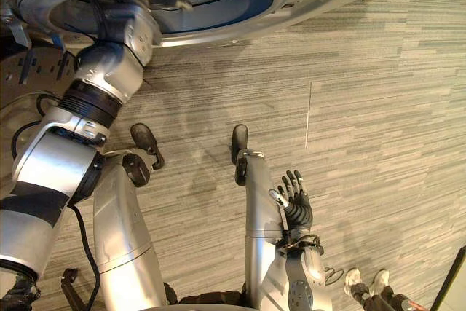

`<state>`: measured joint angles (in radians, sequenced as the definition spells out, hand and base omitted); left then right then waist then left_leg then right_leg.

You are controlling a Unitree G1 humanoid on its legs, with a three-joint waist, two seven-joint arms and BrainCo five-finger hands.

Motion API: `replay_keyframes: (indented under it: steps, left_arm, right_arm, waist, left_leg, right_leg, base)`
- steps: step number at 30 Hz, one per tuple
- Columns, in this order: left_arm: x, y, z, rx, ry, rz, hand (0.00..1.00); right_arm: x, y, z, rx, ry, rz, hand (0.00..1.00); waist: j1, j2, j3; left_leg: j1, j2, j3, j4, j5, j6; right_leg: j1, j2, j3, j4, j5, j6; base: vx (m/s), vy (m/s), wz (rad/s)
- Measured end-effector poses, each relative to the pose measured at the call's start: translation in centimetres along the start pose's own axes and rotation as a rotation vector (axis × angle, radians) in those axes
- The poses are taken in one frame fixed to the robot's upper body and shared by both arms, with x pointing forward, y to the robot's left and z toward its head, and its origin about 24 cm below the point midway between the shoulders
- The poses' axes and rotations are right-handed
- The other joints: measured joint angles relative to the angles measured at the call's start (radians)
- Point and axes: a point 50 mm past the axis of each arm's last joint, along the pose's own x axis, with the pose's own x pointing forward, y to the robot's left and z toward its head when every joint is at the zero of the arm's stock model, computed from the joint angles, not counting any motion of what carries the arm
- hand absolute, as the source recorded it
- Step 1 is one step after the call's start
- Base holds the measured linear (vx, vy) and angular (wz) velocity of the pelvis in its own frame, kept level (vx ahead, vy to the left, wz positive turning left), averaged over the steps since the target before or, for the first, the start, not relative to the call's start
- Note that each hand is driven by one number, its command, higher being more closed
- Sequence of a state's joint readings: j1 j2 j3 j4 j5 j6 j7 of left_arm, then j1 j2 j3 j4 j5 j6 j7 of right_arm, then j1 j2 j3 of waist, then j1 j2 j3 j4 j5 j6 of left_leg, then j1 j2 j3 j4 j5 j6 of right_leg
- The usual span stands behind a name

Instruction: Pick up the laundry basket with both hands and put the clothes into the washing machine.

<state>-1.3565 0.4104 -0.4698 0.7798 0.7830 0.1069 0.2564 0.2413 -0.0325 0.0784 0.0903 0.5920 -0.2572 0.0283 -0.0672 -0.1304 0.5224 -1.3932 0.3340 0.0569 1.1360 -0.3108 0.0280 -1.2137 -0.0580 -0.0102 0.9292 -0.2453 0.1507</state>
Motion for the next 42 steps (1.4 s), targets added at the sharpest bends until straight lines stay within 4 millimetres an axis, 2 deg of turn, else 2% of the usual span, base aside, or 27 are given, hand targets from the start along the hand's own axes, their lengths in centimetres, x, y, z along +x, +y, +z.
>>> replay_keyframes:
  steps: [2,5,6,11,14,16,18,19,21,22,23,25,27,29,31,33,34,37,40,41,42]
  left_arm:
    - [-0.3,-0.9,0.4,-0.015,-0.012,-0.059,0.0]
    - [-0.3,-1.0,0.2,-0.049,0.005,-0.077,0.0]
    - [-0.2,-0.6,-0.6,-0.114,0.041,-0.066,0.0]
    - [-0.1,1.8,-5.0,-0.641,0.288,0.095,0.0]
    - [-0.9,1.9,-6.6,-0.889,0.361,0.198,0.0]
    - [-1.8,1.4,-6.3,-1.032,0.358,0.261,0.0]
    - [-4.2,-1.3,-5.7,-1.315,0.408,0.307,0.0]
    - [-5.2,-2.5,-5.4,-1.38,0.434,0.309,0.0]
    - [-9.9,-7.2,-2.9,-1.556,0.556,0.287,0.0]
    - [-11.3,-8.4,-2.3,-1.579,0.602,0.272,0.0]
    - [-14.0,-10.7,-0.8,-1.623,0.69,0.225,0.0]
    - [-18.5,-13.8,1.6,-1.643,0.806,0.094,0.0]
    - [-21.1,-15.2,2.9,-1.645,0.862,0.01,0.0]
    - [-24.1,-16.8,4.9,-1.648,0.87,-0.155,0.0]
    - [-25.7,-17.9,6.2,-1.644,0.866,-0.285,0.0]
    - [-27.4,-18.7,6.8,-1.633,0.873,-0.377,0.0]
    - [-28.7,-19.1,7.4,-1.623,0.868,-0.452,0.0]
    - [-31.6,-19.7,8.5,-1.592,0.846,-0.608,0.0]
    - [-34.8,-19.9,8.1,-1.552,0.87,-0.701,0.0]
    - [-39.1,-19.1,7.3,-1.585,0.985,-0.723,0.0]
    - [-39.2,-19.0,7.0,-1.591,0.998,-0.706,0.0]
  right_arm:
    - [0.0,0.0,0.0,-0.001,0.0,0.001,0.0]
    - [0.0,0.1,0.2,-0.004,-0.004,0.013,0.0]
    - [0.0,0.2,0.2,-0.006,-0.003,0.025,0.0]
    - [0.1,0.4,0.2,-0.004,0.001,0.037,0.0]
    - [0.1,0.5,0.1,-0.001,0.001,0.032,0.0]
    - [0.1,0.5,0.1,0.002,0.0,0.018,0.0]
    - [0.1,0.6,-0.2,0.002,0.006,0.002,0.0]
    - [0.1,0.5,-0.3,0.0,0.01,-0.007,0.0]
    - [0.9,0.4,-0.4,-0.024,0.018,-0.033,0.0]
    - [1.2,0.3,-0.4,-0.031,0.019,-0.04,0.0]
    - [1.5,0.2,-0.4,-0.033,0.017,-0.058,0.0]
    - [2.0,-0.2,-0.3,-0.042,0.015,-0.087,0.0]
    - [2.1,-0.7,-0.6,-0.044,0.028,-0.116,0.0]
    - [1.8,-2.7,-1.6,-0.045,0.077,-0.222,0.0]
    - [1.0,-4.6,-3.0,-0.054,0.149,-0.312,0.0]
    - [0.0,-5.8,-4.5,-0.057,0.228,-0.374,0.0]
    - [-0.9,-6.8,-5.5,-0.062,0.281,-0.419,0.0]
    - [-3.6,-9.0,-7.4,-0.071,0.409,-0.519,0.0]
    - [-5.9,-10.2,-8.9,-0.095,0.522,-0.575,0.0]
    - [-9.0,-11.2,-10.7,-0.174,0.681,-0.594,0.0]
    - [-9.0,-11.4,-10.6,-0.187,0.687,-0.594,0.0]
  waist:
    - [-0.001,0.0,0.0]
    - [-0.002,0.0,0.0]
    - [-0.002,0.0,0.0]
    - [-0.005,0.0,0.0]
    - [-0.003,-0.003,-0.002]
    - [-0.004,-0.004,-0.003]
    - [-0.005,-0.003,-0.003]
    - [-0.003,-0.002,-0.004]
    - [0.005,-0.003,-0.005]
    - [0.011,-0.001,-0.005]
    - [0.029,-0.001,-0.006]
    - [0.048,0.001,-0.007]
    - [0.062,0.003,-0.009]
    - [0.075,0.024,-0.035]
    - [0.089,0.032,-0.06]
    - [0.088,0.035,-0.07]
    - [0.081,0.045,-0.103]
    - [0.085,0.066,-0.178]
    - [0.085,0.077,-0.255]
    - [0.087,0.097,-0.382]
    - [0.093,0.101,-0.395]
  left_leg:
    - [0.0,-0.001,0.001,0.0,0.0,0.0]
    - [0.002,-0.001,0.002,0.0,0.0,0.0]
    - [0.003,-0.001,0.003,-0.002,0.0,0.0]
    - [0.011,-0.003,0.008,-0.009,0.003,-0.001]
    - [0.022,-0.013,0.009,-0.025,0.021,-0.006]
    - [0.038,-0.024,0.01,-0.035,0.027,-0.009]
    - [0.073,-0.038,0.002,-0.054,0.036,-0.023]
    - [0.084,-0.041,0.001,-0.06,0.039,-0.027]
    - [0.14,-0.061,-0.008,-0.091,0.049,-0.042]
    - [0.153,-0.067,-0.013,-0.099,0.053,-0.048]
    - [0.18,-0.076,-0.02,-0.116,0.06,-0.06]
    - [0.235,-0.104,-0.034,-0.156,0.079,-0.077]
    - [0.283,-0.124,-0.042,-0.19,0.096,-0.088]
    - [0.357,-0.153,-0.058,-0.256,0.129,-0.105]
    - [0.431,-0.18,-0.063,-0.312,0.152,-0.115]
    - [0.541,-0.195,-0.064,-0.372,0.168,-0.125]
    - [0.596,-0.201,-0.068,-0.412,0.178,-0.128]
    - [0.749,-0.214,-0.075,-0.516,0.198,-0.138]
    - [0.885,-0.217,-0.074,-0.631,0.231,-0.151]
    - [1.135,-0.225,-0.09,-0.956,0.388,-0.158]
    - [1.152,-0.226,-0.112,-0.998,0.415,-0.165]
  right_leg:
    - [0.0,-0.001,0.0,0.001,0.0,0.0]
    - [-0.001,-0.005,-0.002,0.009,0.0,0.0]
    - [-0.001,-0.009,-0.002,0.009,-0.001,-0.001]
    - [-0.001,-0.015,0.0,0.014,-0.003,-0.004]
    - [0.001,-0.018,-0.003,0.025,-0.007,-0.012]
    - [0.008,-0.031,-0.009,0.039,-0.016,-0.02]
    - [0.038,-0.041,-0.018,0.047,-0.035,-0.026]
    - [0.046,-0.048,-0.02,0.051,-0.041,-0.029]
    - [0.094,-0.065,-0.036,0.064,-0.069,-0.042]
    - [0.106,-0.068,-0.041,0.067,-0.075,-0.047]
    - [0.128,-0.075,-0.047,0.075,-0.088,-0.055]
    - [0.176,-0.099,-0.063,0.09,-0.116,-0.069]
    - [0.219,-0.12,-0.08,0.092,-0.132,-0.078]
    - [0.295,-0.145,-0.115,0.078,-0.149,-0.087]
    - [0.362,-0.164,-0.131,0.064,-0.159,-0.095]
    - [0.464,-0.175,-0.147,0.033,-0.162,-0.096]
    - [0.522,-0.18,-0.163,0.005,-0.163,-0.097]
    - [0.677,-0.189,-0.205,-0.069,-0.164,-0.096]
    - [0.815,-0.189,-0.245,-0.15,-0.165,-0.089]
    - [1.056,-0.196,-0.387,-0.314,-0.159,-0.09]
    - [1.081,-0.189,-0.413,-0.334,-0.154,-0.093]
  base:
    - [0.0,0.0,0.0]
    - [0.0,0.0,0.0]
    - [0.0,0.0,0.0]
    - [-0.04,-0.013,0.03]
    - [-0.03,-0.038,0.16]
    - [-0.02,-0.06,0.26]
    - [-0.02,-0.085,0.28]
    - [-0.01,-0.096,0.38]
    - [0.0,-0.148,0.47]
    - [0.01,-0.191,0.49]
    - [0.01,-0.123,0.42]
    - [0.02,-0.166,0.59]
    - [0.02,-0.175,0.58]
    - [0.01,-0.156,0.64]
    - [0.01,-0.131,0.48]
    - [0.02,-0.11,0.33]
    - [0.01,-0.084,0.23]
    - [0.02,-0.094,0.28]
    - [0.1,-0.15,0.61]
    - [0.26,-0.295,1.53]
    - [0.27,-0.286,1.47]
